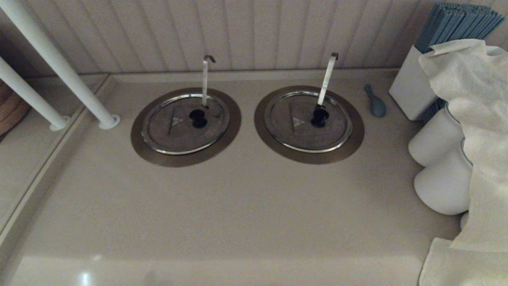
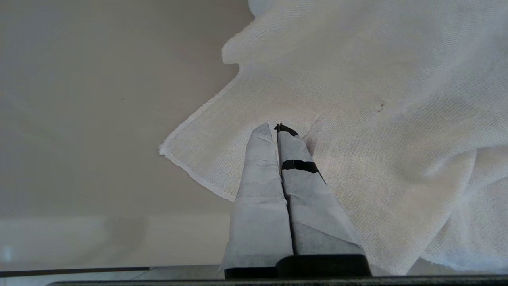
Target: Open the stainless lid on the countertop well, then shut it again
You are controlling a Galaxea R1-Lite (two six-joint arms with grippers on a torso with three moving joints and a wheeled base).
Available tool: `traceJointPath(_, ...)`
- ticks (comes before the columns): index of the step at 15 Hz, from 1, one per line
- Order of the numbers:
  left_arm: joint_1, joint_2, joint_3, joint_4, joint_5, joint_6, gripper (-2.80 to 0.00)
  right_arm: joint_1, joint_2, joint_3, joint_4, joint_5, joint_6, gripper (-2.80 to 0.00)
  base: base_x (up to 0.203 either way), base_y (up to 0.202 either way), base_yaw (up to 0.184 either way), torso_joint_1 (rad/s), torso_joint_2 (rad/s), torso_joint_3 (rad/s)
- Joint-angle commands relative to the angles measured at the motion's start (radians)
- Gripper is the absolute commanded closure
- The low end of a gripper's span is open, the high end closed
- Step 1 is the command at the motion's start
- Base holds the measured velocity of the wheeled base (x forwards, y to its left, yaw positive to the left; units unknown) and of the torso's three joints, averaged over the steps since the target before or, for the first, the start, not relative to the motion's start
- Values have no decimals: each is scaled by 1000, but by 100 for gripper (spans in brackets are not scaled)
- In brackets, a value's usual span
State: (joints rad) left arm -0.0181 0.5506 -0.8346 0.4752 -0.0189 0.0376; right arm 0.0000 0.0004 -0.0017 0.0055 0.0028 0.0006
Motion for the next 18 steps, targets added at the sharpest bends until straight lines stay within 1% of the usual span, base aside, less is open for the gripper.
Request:
traceJointPath(1,1,-92,18,14,17,-6,0,0,1,0,1,0,0,0,0,0,0,0,0,0)
traceJointPath(2,1,-124,14,35,48,-7,0,1,0,0,1,0,0,0,0,0,0,0,0,0)
traceJointPath(4,3,-172,-20,83,174,-7,0,0,0,0,1,0,-1,0,0,0,0,0,0,0)
traceJointPath(5,28,-195,-48,113,197,-5,0,0,0,0,1,0,-1,0,0,0,0,0,0,0)
traceJointPath(7,95,-226,-101,186,204,-3,0,0,0,0,1,0,-1,0,0,0,0,0,0,0)
traceJointPath(9,117,-274,-114,219,203,5,0,1,0,0,1,0,-1,0,0,0,0,0,0,0)
traceJointPath(10,118,-274,-109,235,206,-5,0,0,0,0,1,0,-1,0,0,0,0,0,0,0)
traceJointPath(11,118,-274,-101,244,201,-27,0,0,0,0,1,0,-1,0,0,0,0,0,0,0)
traceJointPath(12,118,-274,-99,244,175,-32,0,0,0,0,1,0,1,0,0,0,0,0,0,0)
traceJointPath(13,117,-275,-100,243,106,-32,0,0,0,0,1,0,-1,0,0,0,0,0,0,0)
traceJointPath(14,95,-279,-109,242,10,-34,0,0,0,0,1,0,0,0,0,0,0,0,0,0)
traceJointPath(15,37,-291,-111,245,-26,-32,0,0,0,2,1,0,-1,0,0,0,0,0,0,0)
traceJointPath(16,0,-313,-107,253,-43,-33,0,1,1,1,1,0,-1,0,0,0,0,0,0,0)
traceJointPath(18,2,-386,-61,291,-29,-39,0,1,0,0,1,0,-1,0,0,0,0,0,0,0)
